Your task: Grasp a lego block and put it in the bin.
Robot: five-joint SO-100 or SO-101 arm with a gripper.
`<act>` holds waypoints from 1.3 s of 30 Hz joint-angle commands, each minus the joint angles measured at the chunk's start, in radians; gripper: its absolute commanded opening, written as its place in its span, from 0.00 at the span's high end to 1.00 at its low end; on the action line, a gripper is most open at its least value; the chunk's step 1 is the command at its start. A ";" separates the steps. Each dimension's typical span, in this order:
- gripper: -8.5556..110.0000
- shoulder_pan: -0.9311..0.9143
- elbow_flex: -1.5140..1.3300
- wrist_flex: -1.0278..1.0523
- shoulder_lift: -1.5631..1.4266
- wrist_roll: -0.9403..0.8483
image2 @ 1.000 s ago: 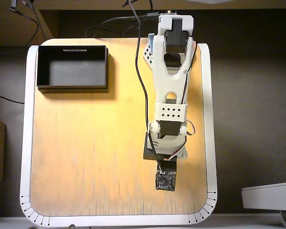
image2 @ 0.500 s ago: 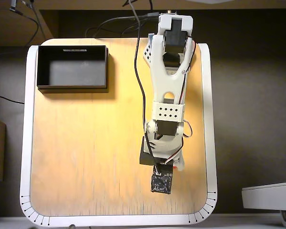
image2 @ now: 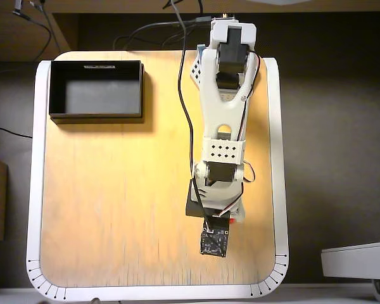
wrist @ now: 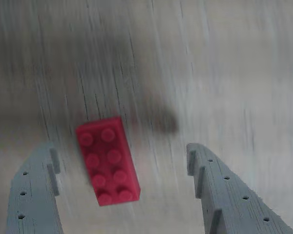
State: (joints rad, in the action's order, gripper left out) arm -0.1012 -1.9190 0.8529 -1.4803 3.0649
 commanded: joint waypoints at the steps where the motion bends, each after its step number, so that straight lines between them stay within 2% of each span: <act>1: 0.71 0.026 0.034 0.041 -0.018 -0.014; 26: 0.71 0.031 0.038 -0.018 0.048 -0.025; 30: 0.78 0.031 0.038 -0.023 0.048 -0.026; 39: 0.83 0.026 0.038 -0.048 0.048 -0.028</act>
State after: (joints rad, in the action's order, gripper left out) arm -0.0690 -1.9175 0.8253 -1.4189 3.0342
